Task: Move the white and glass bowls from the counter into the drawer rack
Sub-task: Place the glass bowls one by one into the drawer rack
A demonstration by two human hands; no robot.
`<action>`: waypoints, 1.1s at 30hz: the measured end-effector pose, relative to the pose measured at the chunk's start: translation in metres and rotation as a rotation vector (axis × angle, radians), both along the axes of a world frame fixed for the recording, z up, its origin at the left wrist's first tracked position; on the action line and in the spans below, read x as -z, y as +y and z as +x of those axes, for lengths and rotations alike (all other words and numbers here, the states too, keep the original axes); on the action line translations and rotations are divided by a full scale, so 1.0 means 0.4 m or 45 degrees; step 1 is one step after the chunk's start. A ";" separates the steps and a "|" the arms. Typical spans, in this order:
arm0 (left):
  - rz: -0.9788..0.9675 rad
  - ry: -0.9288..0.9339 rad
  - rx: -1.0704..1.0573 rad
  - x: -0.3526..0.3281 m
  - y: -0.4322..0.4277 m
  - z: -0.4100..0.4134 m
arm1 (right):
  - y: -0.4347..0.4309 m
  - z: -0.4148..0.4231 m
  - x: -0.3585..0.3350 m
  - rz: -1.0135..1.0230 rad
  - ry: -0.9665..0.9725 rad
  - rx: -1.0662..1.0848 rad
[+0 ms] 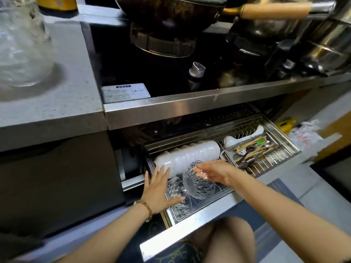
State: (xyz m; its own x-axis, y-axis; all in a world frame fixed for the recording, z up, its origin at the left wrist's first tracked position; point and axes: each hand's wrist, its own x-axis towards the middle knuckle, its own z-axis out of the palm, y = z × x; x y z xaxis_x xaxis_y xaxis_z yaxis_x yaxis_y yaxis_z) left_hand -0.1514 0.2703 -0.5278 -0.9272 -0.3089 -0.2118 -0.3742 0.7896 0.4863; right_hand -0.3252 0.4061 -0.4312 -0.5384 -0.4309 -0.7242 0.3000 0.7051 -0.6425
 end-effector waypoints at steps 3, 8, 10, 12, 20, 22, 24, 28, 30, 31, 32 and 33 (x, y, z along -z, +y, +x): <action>-0.046 0.016 0.002 0.014 -0.001 0.001 | -0.013 -0.015 0.032 0.038 -0.080 -0.041; -0.038 0.032 -0.041 0.017 0.000 -0.009 | -0.038 -0.020 0.074 0.096 -0.199 -0.138; -0.046 0.019 -0.057 0.015 0.001 -0.014 | -0.047 -0.022 0.090 0.128 -0.236 -0.151; -0.057 0.010 -0.066 0.014 0.001 -0.017 | -0.054 -0.022 0.103 0.146 -0.256 -0.162; -0.086 0.004 -0.080 0.020 0.003 -0.022 | -0.063 -0.008 0.124 0.172 -0.288 -0.269; -0.083 0.002 -0.082 0.020 0.003 -0.022 | -0.062 -0.006 0.126 0.170 -0.297 -0.264; -0.080 0.002 -0.084 0.019 0.003 -0.023 | -0.060 -0.005 0.128 0.161 -0.317 -0.255; -0.081 -0.005 -0.084 0.018 0.003 -0.024 | -0.060 -0.003 0.126 0.139 -0.360 -0.272; -0.079 -0.008 -0.084 0.020 0.003 -0.024 | -0.061 -0.002 0.125 0.135 -0.353 -0.272; -0.077 -0.010 -0.085 0.020 0.003 -0.024 | -0.061 -0.002 0.124 0.136 -0.346 -0.273; -0.075 -0.012 -0.086 0.020 0.003 -0.024 | -0.062 -0.001 0.123 0.140 -0.337 -0.279; -0.076 -0.015 -0.086 0.019 0.004 -0.024 | -0.063 0.000 0.120 0.151 -0.322 -0.295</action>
State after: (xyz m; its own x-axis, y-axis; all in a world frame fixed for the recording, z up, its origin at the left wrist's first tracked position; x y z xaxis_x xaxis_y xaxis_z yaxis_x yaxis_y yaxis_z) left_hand -0.1609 0.2717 -0.5354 -0.9015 -0.3829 -0.2017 -0.4328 0.7898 0.4347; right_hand -0.3252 0.3811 -0.4793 -0.2337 -0.4253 -0.8744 0.2625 0.8383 -0.4779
